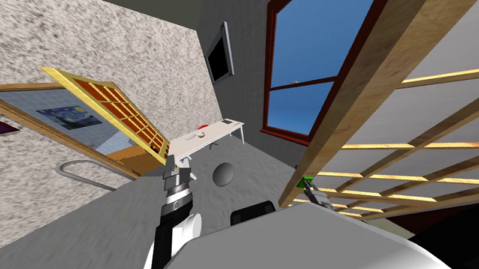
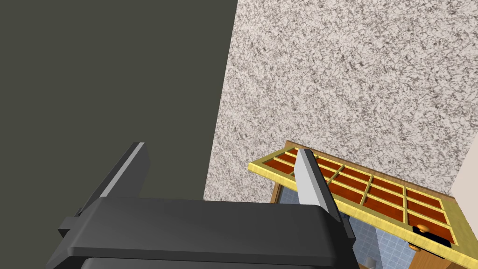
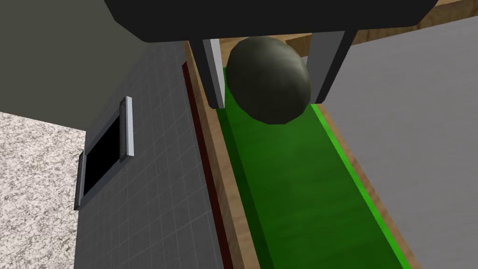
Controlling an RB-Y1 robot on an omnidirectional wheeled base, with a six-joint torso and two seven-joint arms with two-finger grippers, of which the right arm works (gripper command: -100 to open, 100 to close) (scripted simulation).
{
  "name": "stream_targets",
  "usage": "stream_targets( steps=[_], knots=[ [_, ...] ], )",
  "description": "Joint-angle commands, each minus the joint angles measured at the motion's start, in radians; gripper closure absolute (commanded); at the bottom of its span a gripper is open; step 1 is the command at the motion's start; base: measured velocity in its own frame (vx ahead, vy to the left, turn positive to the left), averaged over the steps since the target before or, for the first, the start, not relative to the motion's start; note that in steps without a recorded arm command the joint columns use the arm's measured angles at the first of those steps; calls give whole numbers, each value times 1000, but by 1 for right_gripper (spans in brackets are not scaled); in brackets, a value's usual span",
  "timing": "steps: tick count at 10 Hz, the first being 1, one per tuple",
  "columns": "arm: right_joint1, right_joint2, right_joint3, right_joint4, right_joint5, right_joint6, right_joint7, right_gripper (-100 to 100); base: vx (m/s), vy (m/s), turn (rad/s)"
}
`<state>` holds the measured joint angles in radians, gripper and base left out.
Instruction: Push the door open
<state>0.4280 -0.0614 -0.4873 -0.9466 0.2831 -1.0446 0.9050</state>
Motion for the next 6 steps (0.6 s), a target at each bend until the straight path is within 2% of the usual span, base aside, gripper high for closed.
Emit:
stream_targets(
  steps=[1,2,6],
  knots=[
    [-12,-8,-6,-4,-25,0,-50,100,-9,-18,57],
    [-12,-8,-6,-4,-25,0,-57,100,-3,-14,21],
    [-28,-13,-1,-1,-69,8,-161,100,-9,-14,42]
  ],
)
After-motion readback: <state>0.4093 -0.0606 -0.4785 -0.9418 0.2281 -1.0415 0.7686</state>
